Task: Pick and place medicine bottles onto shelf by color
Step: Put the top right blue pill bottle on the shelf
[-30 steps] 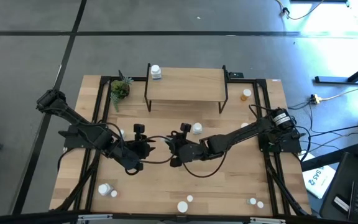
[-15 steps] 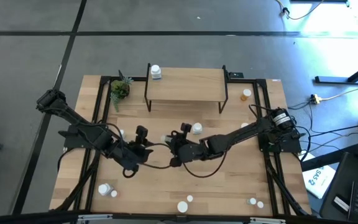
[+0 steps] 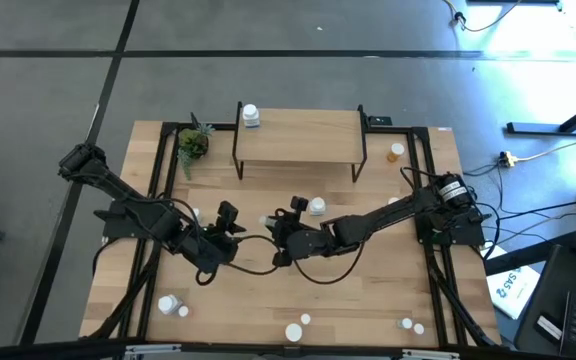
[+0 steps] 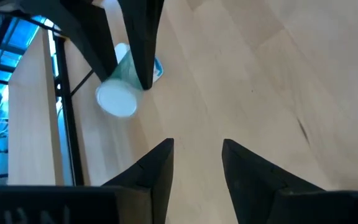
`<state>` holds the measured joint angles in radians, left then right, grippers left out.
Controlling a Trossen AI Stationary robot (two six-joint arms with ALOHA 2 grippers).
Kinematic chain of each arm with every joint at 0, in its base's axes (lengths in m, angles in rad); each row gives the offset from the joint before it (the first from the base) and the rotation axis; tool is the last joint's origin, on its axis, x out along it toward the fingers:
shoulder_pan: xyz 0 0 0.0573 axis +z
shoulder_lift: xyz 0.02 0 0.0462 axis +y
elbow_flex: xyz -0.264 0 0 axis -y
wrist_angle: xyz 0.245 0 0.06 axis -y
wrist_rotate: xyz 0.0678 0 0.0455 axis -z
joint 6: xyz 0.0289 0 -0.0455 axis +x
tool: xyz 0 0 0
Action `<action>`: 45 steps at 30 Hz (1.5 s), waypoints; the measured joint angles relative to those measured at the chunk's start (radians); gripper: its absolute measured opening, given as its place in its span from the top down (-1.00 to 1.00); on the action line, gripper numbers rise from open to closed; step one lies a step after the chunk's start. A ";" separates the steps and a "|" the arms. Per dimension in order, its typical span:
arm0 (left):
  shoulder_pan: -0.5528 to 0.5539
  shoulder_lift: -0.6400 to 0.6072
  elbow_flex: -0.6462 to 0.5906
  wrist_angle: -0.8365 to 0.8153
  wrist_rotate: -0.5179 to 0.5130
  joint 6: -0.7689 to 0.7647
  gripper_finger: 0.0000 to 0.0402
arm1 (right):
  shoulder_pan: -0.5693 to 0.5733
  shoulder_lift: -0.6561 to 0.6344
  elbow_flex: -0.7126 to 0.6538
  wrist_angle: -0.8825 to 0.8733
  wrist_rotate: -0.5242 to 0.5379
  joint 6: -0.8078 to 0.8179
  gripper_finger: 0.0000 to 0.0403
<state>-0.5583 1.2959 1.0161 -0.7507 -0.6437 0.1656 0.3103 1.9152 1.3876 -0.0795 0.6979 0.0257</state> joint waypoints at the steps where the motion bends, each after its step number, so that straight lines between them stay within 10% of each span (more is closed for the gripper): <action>1: 0.000 0.000 0.000 -0.006 0.000 -0.003 0.34 | 0.000 0.000 0.000 0.000 0.000 0.000 0.46; 45: -0.007 0.000 0.000 0.002 -0.150 0.127 -0.03 | 0.000 0.000 0.000 -0.008 -0.038 0.019 0.46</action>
<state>-0.5652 1.2958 1.0161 -0.7483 -0.7937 0.2921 0.3106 1.9152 1.3872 -0.0875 0.6598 0.0448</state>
